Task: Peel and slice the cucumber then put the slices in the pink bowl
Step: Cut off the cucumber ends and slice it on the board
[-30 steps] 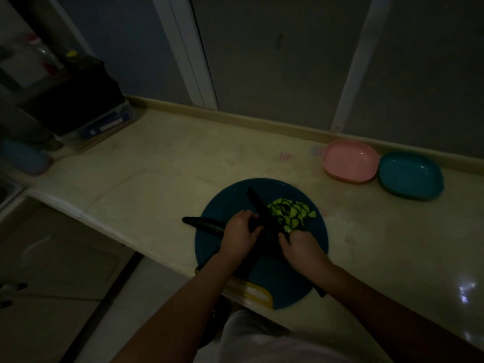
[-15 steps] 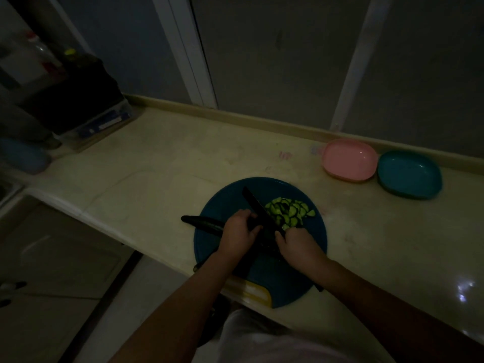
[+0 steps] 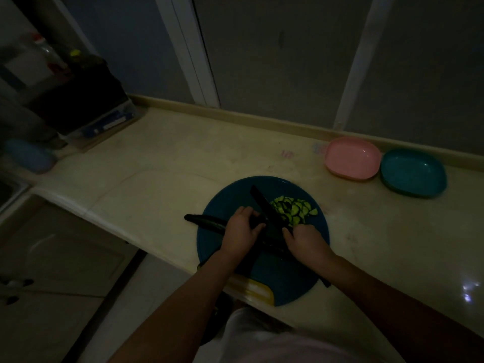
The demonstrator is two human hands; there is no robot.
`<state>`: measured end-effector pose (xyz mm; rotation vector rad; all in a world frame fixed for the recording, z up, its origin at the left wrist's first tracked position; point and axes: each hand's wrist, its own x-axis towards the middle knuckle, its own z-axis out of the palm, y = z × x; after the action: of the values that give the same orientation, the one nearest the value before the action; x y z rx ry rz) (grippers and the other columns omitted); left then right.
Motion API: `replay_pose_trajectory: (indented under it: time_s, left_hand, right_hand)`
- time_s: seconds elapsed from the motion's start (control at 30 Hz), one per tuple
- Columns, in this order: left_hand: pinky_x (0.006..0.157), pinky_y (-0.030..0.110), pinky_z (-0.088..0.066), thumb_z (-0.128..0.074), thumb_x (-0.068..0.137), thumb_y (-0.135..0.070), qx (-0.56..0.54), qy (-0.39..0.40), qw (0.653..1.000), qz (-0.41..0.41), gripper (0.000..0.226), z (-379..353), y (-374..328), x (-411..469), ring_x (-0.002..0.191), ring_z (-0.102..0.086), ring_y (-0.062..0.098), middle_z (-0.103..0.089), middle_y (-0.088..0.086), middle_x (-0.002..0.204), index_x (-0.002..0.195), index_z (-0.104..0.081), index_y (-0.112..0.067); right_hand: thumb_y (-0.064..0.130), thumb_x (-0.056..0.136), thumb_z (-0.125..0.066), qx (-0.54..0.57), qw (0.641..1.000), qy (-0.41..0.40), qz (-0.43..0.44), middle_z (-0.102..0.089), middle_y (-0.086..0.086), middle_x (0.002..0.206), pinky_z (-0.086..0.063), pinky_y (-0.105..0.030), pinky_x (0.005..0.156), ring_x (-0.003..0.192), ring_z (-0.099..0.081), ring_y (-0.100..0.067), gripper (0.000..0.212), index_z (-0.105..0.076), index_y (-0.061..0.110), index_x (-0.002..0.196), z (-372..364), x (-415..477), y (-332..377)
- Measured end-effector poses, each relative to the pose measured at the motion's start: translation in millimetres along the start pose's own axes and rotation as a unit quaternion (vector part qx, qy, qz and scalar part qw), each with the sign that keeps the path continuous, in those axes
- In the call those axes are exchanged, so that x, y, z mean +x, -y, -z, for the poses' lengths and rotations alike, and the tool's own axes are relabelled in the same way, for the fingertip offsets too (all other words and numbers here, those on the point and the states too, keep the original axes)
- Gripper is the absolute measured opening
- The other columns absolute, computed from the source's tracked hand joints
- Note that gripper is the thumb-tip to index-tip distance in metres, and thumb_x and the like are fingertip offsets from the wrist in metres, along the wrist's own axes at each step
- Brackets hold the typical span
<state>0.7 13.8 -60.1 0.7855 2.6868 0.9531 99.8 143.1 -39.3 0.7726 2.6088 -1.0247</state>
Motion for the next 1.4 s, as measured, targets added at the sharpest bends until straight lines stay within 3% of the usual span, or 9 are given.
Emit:
replay_pose_trajectory:
  time_s: [0.47,0.87,1.07,1.27,1.4]
  left_hand:
    - [0.071,0.024,-0.037,-0.072,0.080,-0.018,0.006,0.003,1.000,0.012,0.027,-1.1,2.1,1.4,0.091,-0.057,0.023,-0.059,0.012,0.099,0.099,-0.061,-0.003]
    - [0.067,0.014,-0.032,-0.071,0.081,-0.015,0.004,-0.001,1.000,-0.009,0.025,0.0,1.0,-2.7,0.088,-0.056,0.020,-0.059,0.013,0.098,0.099,-0.063,0.000]
    - [0.079,0.026,-0.042,-0.066,0.084,-0.018,0.013,0.003,0.999,-0.030,0.026,1.3,1.9,-7.0,0.093,-0.057,0.022,-0.057,0.011,0.102,0.105,-0.063,-0.003]
    - [0.069,0.021,-0.036,-0.068,0.083,-0.018,0.016,0.003,1.000,-0.008,0.023,3.7,0.3,-3.7,0.088,-0.057,0.023,-0.058,0.012,0.096,0.100,-0.063,-0.003]
    - [0.071,0.022,-0.036,-0.069,0.083,-0.019,0.022,0.001,1.000,-0.006,0.024,3.1,1.9,-3.4,0.091,-0.057,0.023,-0.060,0.012,0.098,0.100,-0.063,-0.003]
  right_hand:
    - [0.029,0.100,-0.038,0.010,0.999,0.011,0.029,-0.036,0.001,0.053,-0.021,-0.020,0.040,0.045,-0.033,-0.007,0.048,-0.034,0.016,0.054,-1.8,-6.9,3.8]
    - [0.028,0.099,-0.039,-0.010,0.999,0.009,0.037,-0.039,0.000,0.051,-0.026,-0.025,0.041,0.044,-0.036,-0.009,0.051,-0.037,0.013,0.051,-11.6,6.2,7.9]
    - [0.029,0.099,-0.038,-0.022,1.000,0.001,0.006,-0.039,0.001,0.054,-0.026,-0.023,0.039,0.045,-0.036,-0.008,0.049,-0.037,0.014,0.053,-4.7,5.3,1.9]
    - [0.029,0.099,-0.039,0.003,0.999,0.010,0.034,-0.039,0.000,0.053,-0.026,-0.021,0.040,0.045,-0.036,-0.007,0.047,-0.036,0.014,0.054,-7.2,-0.2,-1.1]
    - [0.029,0.100,-0.039,-0.001,0.999,0.010,0.031,-0.038,0.001,0.052,-0.023,-0.018,0.039,0.044,-0.035,-0.007,0.049,-0.035,0.014,0.053,-3.8,-5.8,0.1]
